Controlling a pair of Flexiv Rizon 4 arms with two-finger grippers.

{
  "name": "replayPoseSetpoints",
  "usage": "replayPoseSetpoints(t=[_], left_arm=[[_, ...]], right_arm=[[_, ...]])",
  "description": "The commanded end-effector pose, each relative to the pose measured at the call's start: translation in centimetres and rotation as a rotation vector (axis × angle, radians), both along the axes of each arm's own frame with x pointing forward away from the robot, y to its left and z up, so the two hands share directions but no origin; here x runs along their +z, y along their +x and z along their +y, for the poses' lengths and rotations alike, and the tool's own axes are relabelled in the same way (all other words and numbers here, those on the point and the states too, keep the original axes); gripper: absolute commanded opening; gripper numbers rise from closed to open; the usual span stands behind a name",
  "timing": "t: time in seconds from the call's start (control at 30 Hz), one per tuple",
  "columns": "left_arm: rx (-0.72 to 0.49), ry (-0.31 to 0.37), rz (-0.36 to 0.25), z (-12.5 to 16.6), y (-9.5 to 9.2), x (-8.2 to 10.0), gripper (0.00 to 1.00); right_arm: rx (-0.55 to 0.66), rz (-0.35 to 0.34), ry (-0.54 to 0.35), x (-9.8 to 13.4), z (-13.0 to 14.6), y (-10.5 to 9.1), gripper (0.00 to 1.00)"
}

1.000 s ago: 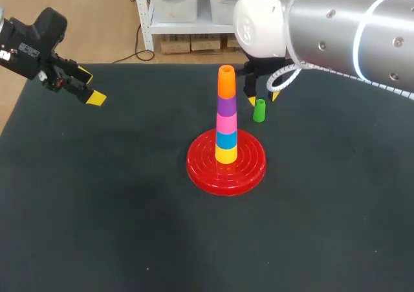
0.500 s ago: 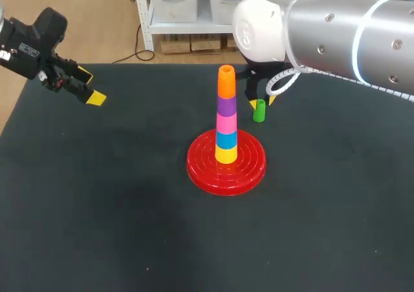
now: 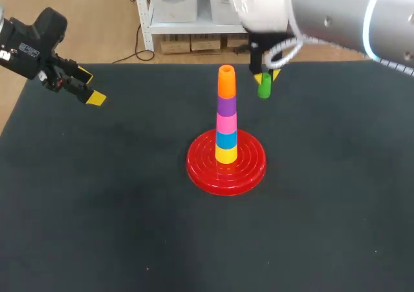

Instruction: Pick up and stack the cylinders on the red base in this order: pink,purple,orange,green

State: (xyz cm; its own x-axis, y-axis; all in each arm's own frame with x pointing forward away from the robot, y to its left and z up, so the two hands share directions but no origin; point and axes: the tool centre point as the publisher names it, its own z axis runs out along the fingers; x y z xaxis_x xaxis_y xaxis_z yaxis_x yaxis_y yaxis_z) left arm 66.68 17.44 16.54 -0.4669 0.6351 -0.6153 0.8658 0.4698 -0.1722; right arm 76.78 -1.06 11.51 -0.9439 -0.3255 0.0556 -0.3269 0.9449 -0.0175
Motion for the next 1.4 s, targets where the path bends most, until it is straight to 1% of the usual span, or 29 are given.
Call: replayPoseSetpoints(t=[0.03,0.1,0.13,0.17,0.23,0.3,0.33,0.4,0.57,0.67,0.87,1.07,1.4], left_arm=[[-0.001,-0.002,-0.003,0.1,-0.1,-0.1,1.0],[-0.001,-0.002,-0.003,0.1,-0.1,-0.1,1.0],[-0.001,-0.002,-0.003,0.1,-0.1,-0.1,1.0],[-0.001,-0.002,-0.003,0.1,-0.1,-0.1,1.0],[-0.001,-0.002,-0.003,0.1,-0.1,-0.1,1.0],[-0.001,-0.002,-0.003,0.1,-0.1,-0.1,1.0],[-0.001,-0.002,-0.003,0.1,-0.1,-0.1,1.0],[-0.001,-0.002,-0.003,0.1,-0.1,-0.1,1.0],[-0.001,-0.002,-0.003,0.1,-0.1,-0.1,1.0],[-0.001,-0.002,-0.003,0.1,-0.1,-0.1,1.0],[-0.001,-0.002,-0.003,0.1,-0.1,-0.1,1.0],[-0.001,-0.002,-0.003,0.1,-0.1,-0.1,1.0],[-0.001,-0.002,-0.003,0.1,-0.1,-0.1,1.0]], right_arm=[[0.035,-0.009,0.027,9.3,-0.3,-2.1,0.0],[0.065,0.007,0.03,12.3,-0.3,-2.8,0.0],[0.091,-0.002,0.026,13.7,-0.2,-3.4,0.0],[0.108,0.008,0.038,15.0,-0.2,-4.0,0.0],[0.147,-0.007,0.032,17.0,-0.1,-5.2,0.0],[0.182,-0.001,0.026,18.2,0.2,-6.5,0.0],[0.207,-0.013,0.014,18.7,0.4,-7.2,0.0],[0.245,-0.014,0.015,19.3,1.1,-8.4,0.0],[0.332,-0.02,0.024,19.9,3.4,-11.1,0.0],[0.373,-0.013,0.02,19.6,4.5,-12.1,0.0],[0.42,-0.009,0.003,18.7,5.5,-13.3,0.0],[0.468,-0.03,0.002,18.1,6.5,-14.6,0.0],[0.501,-0.03,0.021,17.7,7.7,-14.9,0.0]])
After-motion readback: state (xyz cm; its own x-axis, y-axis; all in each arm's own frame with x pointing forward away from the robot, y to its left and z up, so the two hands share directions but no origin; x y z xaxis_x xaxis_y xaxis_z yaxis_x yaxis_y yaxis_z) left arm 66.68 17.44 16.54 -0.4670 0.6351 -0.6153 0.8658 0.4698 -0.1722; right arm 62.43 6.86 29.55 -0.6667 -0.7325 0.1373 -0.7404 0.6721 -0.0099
